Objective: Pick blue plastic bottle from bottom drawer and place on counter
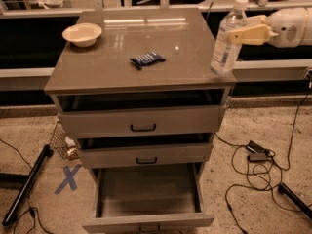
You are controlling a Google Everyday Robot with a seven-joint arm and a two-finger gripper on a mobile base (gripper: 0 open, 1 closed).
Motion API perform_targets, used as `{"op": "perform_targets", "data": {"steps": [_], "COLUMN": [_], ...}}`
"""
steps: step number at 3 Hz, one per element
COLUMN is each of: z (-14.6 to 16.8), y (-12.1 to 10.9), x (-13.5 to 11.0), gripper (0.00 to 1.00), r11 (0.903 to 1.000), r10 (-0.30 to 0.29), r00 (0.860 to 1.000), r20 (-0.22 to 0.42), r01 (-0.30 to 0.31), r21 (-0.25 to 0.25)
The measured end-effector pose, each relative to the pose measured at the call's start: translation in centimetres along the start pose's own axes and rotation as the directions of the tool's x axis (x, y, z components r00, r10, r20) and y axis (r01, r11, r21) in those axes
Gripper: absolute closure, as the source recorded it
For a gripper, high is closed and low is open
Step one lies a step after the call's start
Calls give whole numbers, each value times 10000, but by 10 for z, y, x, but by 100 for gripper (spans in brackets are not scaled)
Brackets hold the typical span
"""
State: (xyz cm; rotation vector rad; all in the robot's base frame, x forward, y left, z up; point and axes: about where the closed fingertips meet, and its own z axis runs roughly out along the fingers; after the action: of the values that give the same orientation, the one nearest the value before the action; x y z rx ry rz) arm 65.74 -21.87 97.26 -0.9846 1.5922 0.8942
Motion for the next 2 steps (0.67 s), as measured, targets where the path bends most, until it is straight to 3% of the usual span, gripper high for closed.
{"op": "perform_targets", "data": {"steps": [2], "z": [28], "y": [-25], "x": [-1], "gripper": [100], "r11": [9982], "r10": [114], "r00": [9998], "r20": [145], "r01": [-123], "r21": [584]}}
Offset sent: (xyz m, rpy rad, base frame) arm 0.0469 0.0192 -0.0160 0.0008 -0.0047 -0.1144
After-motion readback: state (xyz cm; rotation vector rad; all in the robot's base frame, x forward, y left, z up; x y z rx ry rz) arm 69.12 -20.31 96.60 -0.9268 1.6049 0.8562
